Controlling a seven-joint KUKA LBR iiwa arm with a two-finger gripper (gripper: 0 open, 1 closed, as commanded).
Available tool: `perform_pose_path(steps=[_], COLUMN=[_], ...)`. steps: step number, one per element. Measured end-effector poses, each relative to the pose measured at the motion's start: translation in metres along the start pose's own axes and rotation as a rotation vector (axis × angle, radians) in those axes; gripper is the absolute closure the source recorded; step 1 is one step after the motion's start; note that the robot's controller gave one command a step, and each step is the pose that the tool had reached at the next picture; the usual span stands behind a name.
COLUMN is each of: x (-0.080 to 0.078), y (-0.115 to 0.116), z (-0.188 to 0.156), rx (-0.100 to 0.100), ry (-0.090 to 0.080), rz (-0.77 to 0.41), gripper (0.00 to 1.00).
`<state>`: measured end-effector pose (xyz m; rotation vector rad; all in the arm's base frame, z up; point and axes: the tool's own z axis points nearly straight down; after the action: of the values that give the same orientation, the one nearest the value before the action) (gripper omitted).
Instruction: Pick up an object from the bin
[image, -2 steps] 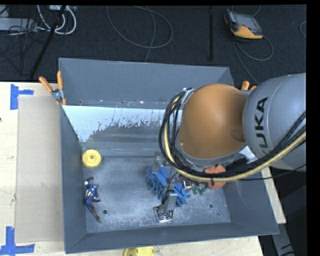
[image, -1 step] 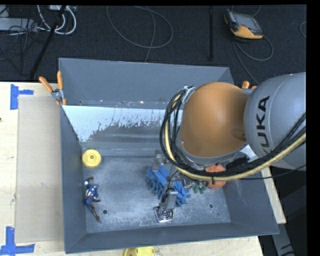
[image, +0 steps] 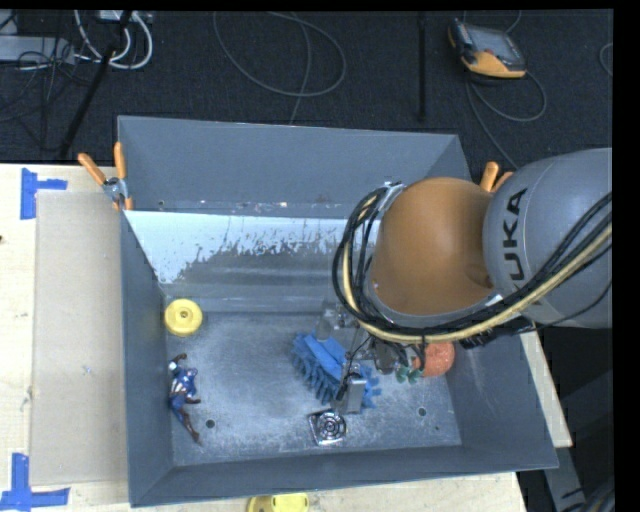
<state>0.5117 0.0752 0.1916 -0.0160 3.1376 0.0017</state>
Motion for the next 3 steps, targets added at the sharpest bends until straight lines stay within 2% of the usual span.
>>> perform_pose_path(steps=[1, 2, 3], x=[0.003, -0.032, -0.043], y=[0.0, 0.003, -0.001], z=[0.025, 0.058, 0.07], rx=[0.004, 0.0, 0.001], ry=[0.007, 0.001, 0.005], rz=[0.105, -0.004, 0.008], gripper=[0.0, 0.0, 0.0])
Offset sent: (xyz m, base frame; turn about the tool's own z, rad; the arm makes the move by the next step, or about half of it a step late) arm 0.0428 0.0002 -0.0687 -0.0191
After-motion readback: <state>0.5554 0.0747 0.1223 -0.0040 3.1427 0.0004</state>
